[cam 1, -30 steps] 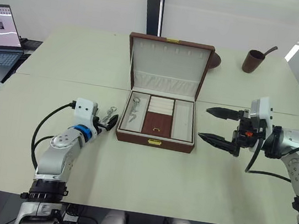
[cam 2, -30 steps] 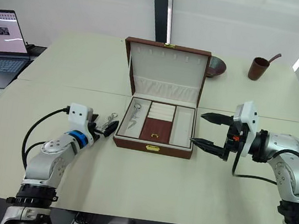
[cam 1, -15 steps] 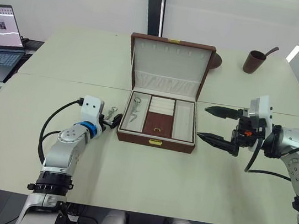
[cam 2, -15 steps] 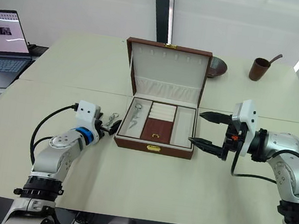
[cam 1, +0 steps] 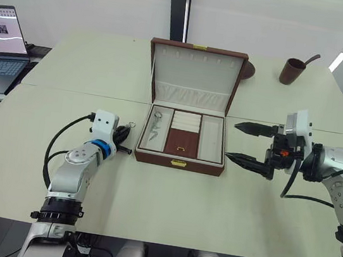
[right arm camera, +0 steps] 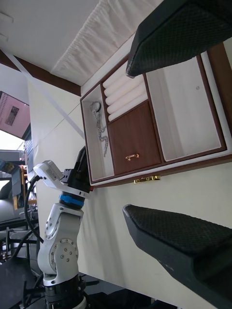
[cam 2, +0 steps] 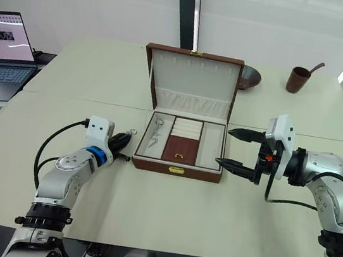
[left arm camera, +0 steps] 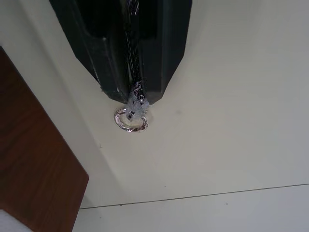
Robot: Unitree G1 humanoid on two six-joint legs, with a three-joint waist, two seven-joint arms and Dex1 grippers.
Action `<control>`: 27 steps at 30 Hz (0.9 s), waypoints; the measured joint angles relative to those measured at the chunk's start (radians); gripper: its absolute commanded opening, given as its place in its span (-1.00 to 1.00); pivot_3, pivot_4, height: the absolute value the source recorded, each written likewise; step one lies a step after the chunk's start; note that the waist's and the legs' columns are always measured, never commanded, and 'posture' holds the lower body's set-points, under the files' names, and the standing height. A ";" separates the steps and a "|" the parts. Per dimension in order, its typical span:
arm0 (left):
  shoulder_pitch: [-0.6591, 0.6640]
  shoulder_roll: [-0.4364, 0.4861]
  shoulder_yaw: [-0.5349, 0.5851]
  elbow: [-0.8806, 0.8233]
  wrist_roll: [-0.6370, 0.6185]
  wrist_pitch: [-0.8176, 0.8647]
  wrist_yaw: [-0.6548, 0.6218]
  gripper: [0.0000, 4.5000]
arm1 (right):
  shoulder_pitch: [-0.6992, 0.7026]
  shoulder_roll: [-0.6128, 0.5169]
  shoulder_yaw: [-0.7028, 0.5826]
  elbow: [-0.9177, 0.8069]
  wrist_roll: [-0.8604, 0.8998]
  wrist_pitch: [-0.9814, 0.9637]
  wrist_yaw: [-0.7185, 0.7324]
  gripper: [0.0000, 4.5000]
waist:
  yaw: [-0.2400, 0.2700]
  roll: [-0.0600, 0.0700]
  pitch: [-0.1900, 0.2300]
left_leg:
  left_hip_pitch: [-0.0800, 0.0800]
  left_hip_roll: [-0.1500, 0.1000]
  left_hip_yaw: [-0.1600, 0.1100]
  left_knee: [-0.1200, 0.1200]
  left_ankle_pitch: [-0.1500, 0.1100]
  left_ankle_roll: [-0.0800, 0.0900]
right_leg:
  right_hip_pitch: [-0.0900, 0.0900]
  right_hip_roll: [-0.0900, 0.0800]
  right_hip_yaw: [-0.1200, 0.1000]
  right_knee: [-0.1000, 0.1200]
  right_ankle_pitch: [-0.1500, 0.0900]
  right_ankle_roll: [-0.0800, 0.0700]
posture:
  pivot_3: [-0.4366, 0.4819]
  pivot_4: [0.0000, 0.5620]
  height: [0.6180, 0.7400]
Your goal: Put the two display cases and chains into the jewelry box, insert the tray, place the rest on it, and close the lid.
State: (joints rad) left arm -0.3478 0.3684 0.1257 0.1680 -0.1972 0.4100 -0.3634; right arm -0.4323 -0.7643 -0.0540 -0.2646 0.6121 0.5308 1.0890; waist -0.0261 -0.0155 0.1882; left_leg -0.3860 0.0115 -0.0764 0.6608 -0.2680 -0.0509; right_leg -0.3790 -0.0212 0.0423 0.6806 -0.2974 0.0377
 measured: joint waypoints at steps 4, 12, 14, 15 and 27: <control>0.000 0.001 0.001 0.000 0.000 -0.001 0.000 -1.00 | 0.000 0.000 0.000 -0.004 0.000 0.001 0.000 1.00 | 0.000 0.000 0.000 | 0.000 0.000 0.000 0.000 0.000 0.000 | 0.000 0.000 0.000 0.000 0.000 0.000 | -0.05 -0.47 1.00; 0.040 -0.001 0.035 -0.057 -0.024 0.012 0.016 -1.00 | -0.012 -0.002 -0.003 -0.003 0.001 0.001 0.002 1.00 | -0.004 0.000 0.000 | 0.000 0.001 -0.001 0.000 0.000 0.000 | -0.001 0.001 0.000 0.000 0.000 0.000 | -0.05 -0.47 1.00; 0.048 0.000 0.052 -0.094 -0.044 0.042 0.021 -1.00 | -0.015 -0.003 -0.004 -0.003 0.005 0.003 0.003 1.00 | -0.002 0.000 0.000 | 0.000 0.001 -0.001 0.000 0.000 0.000 | -0.001 0.001 -0.001 0.000 0.000 0.000 | -0.05 -0.47 1.00; 0.048 0.002 0.064 -0.118 -0.054 0.056 0.023 -1.00 | -0.016 -0.003 -0.004 -0.003 0.008 0.004 0.003 1.00 | -0.002 0.000 0.000 | -0.001 0.001 -0.001 0.000 0.000 0.000 | -0.001 0.001 -0.001 0.000 0.000 0.000 | -0.05 -0.47 1.00; -0.025 0.107 0.088 -0.401 -0.181 0.280 -0.029 -1.00 | 0.006 -0.028 -0.067 -0.013 0.048 0.025 -0.003 1.00 | -0.001 -0.001 0.000 | -0.002 0.000 -0.001 0.000 0.000 0.000 | -0.001 0.000 -0.001 -0.001 0.000 0.000 | -0.05 -0.47 1.00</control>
State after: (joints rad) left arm -0.3725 0.4751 0.2140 -0.2331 -0.3783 0.6904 -0.3924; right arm -0.4260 -0.7925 -0.1207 -0.2775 0.6599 0.5563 1.0860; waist -0.0273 -0.0163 0.1886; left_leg -0.3885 0.0119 -0.0770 0.6608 -0.2680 -0.0510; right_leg -0.3800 -0.0208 0.0409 0.6800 -0.2975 0.0377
